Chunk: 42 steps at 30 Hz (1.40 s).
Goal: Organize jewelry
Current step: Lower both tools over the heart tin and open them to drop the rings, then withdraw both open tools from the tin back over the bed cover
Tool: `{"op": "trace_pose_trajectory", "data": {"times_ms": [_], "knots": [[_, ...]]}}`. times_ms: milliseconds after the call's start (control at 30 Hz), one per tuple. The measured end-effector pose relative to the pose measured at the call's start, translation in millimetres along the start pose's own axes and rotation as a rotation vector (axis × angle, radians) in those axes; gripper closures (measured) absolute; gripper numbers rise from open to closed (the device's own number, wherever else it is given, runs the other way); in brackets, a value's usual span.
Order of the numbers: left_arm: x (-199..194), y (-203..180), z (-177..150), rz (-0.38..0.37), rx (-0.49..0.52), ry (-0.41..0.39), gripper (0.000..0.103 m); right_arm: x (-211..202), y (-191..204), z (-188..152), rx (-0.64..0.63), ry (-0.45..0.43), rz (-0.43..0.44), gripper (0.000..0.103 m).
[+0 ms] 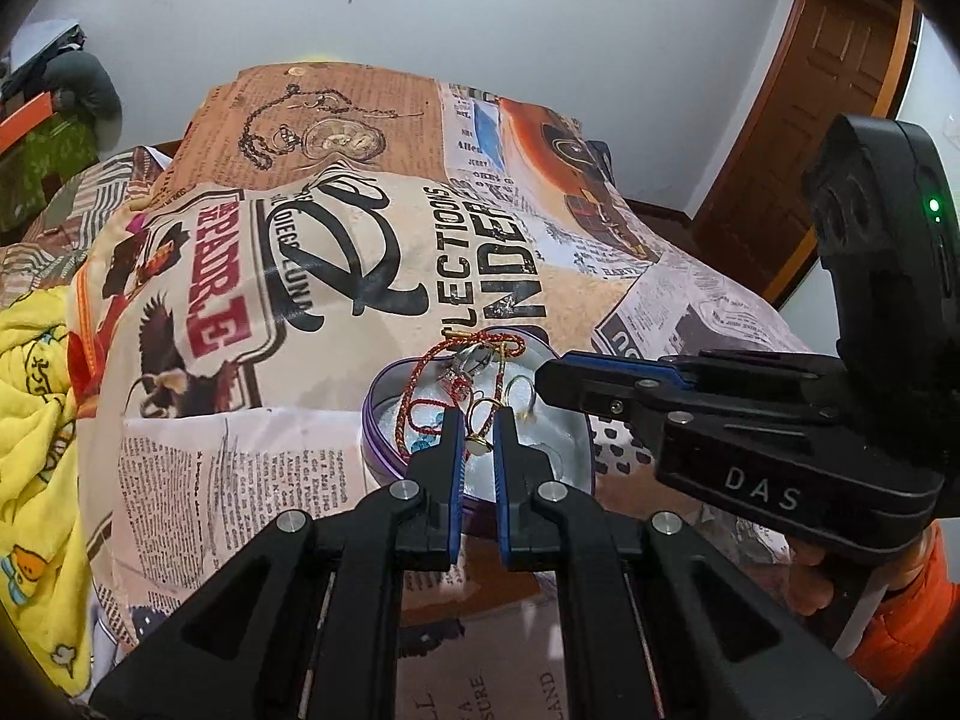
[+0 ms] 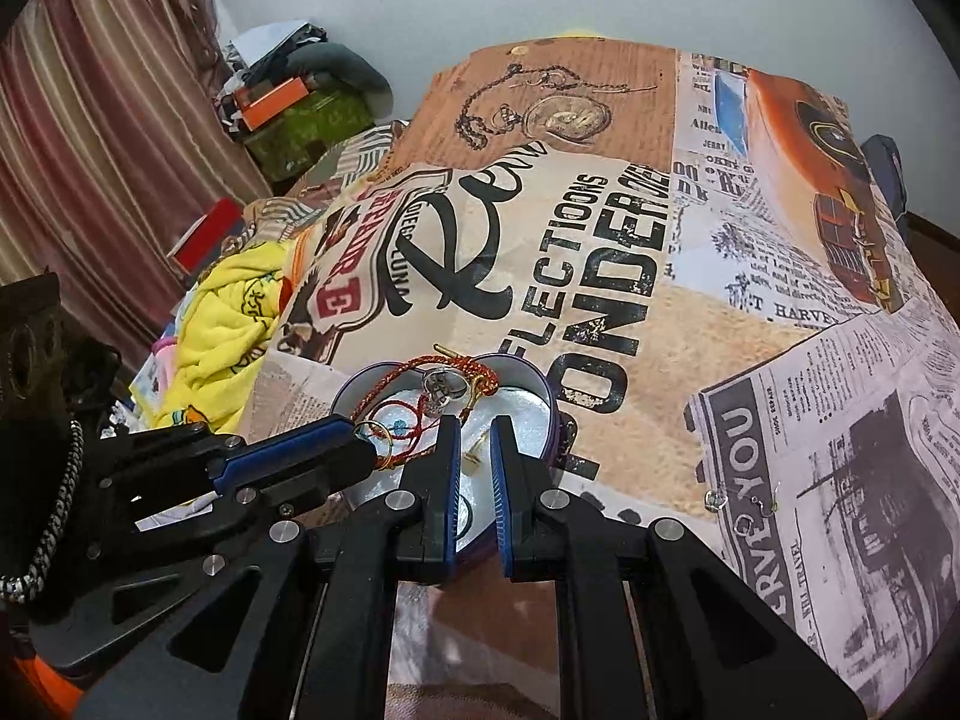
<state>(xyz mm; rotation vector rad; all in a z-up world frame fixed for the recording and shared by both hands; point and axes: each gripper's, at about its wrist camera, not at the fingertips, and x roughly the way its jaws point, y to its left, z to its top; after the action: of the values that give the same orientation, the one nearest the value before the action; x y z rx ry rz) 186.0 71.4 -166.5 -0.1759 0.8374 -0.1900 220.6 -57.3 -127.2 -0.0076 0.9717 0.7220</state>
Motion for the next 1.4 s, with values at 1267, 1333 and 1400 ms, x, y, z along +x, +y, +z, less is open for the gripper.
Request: {"op": "trace_pose_trajectory", "data": {"times_ms": [1267, 1333, 1400], "knots": [[-57, -45, 17, 0.065, 0.045, -0.091, 0.060, -87, -18, -12, 0.014, -0.141, -0.148, 0.063], [-54, -51, 18, 0.059, 0.052, -0.084, 0.059, -93, -23, -14, 0.018, -0.149, -0.165, 0.062], [-49, -59, 18, 0.051, 0.067, -0.073, 0.059, -100, -32, -18, 0.024, -0.156, -0.191, 0.062]]}}
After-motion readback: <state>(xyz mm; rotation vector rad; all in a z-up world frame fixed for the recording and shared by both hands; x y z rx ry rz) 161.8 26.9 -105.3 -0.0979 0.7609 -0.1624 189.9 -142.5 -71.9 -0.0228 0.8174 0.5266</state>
